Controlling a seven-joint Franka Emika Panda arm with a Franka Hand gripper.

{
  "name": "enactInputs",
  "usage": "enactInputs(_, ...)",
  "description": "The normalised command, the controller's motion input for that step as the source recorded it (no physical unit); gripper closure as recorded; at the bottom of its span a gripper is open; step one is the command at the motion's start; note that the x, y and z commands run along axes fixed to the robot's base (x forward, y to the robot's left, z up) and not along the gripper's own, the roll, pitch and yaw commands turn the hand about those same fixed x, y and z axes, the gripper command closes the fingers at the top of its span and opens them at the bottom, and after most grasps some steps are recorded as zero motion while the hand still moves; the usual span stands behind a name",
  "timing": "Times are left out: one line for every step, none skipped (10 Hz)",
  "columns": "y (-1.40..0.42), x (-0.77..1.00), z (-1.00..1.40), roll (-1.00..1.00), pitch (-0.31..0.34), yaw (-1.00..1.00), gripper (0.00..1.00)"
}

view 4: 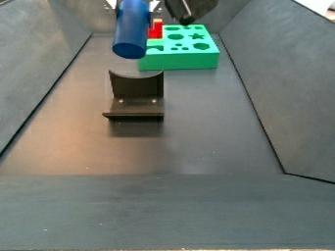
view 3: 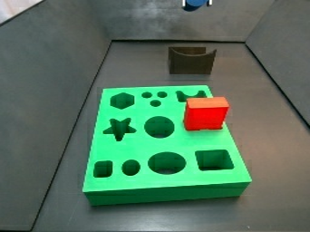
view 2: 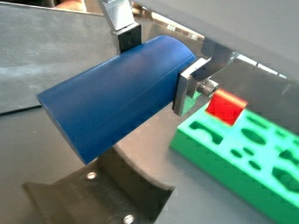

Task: Pick up the oval object. Move up. Place the oval object on the fixture. Regrasp the oval object. Move to above the board. Insert the oval object.
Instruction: Place the oval object on the fixture.

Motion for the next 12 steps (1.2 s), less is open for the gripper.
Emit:
enactInputs(0.05, 0.07, -0.01, -0.54, 0.114, -0.09, 1.00)
enactInputs(0.04, 0.07, -0.01, -0.42, 0.101, -0.10, 1.00)
enactInputs(0.03, 0.06, 0.00, -0.24, 0.075, -0.10, 1.00)
enactInputs(0.13, 0.12, -1.00, -1.00, 0.214, 0.02, 1.00)
enactInputs(0.14, 0.13, -1.00, -1.00, 0.201, 0.00, 1.00)
enactInputs(0.14, 0.14, -1.00, -1.00, 0.240, -0.05, 1.00)
enactInputs(0.13, 0.15, -1.00, -0.84, 0.242, -0.11, 1.00)
enactInputs(0.14, 0.15, -1.00, -0.73, 0.219, -0.13, 1.00)
enactInputs(0.14, 0.16, -1.00, -0.50, 0.162, -0.18, 1.00)
enactInputs(0.14, 0.17, -1.00, -0.33, 0.122, -0.20, 1.00)
enactInputs(0.13, 0.18, -1.00, -0.23, 0.081, -0.20, 1.00)
enactInputs(0.11, 0.14, -0.78, -0.18, 0.044, -0.20, 1.00)
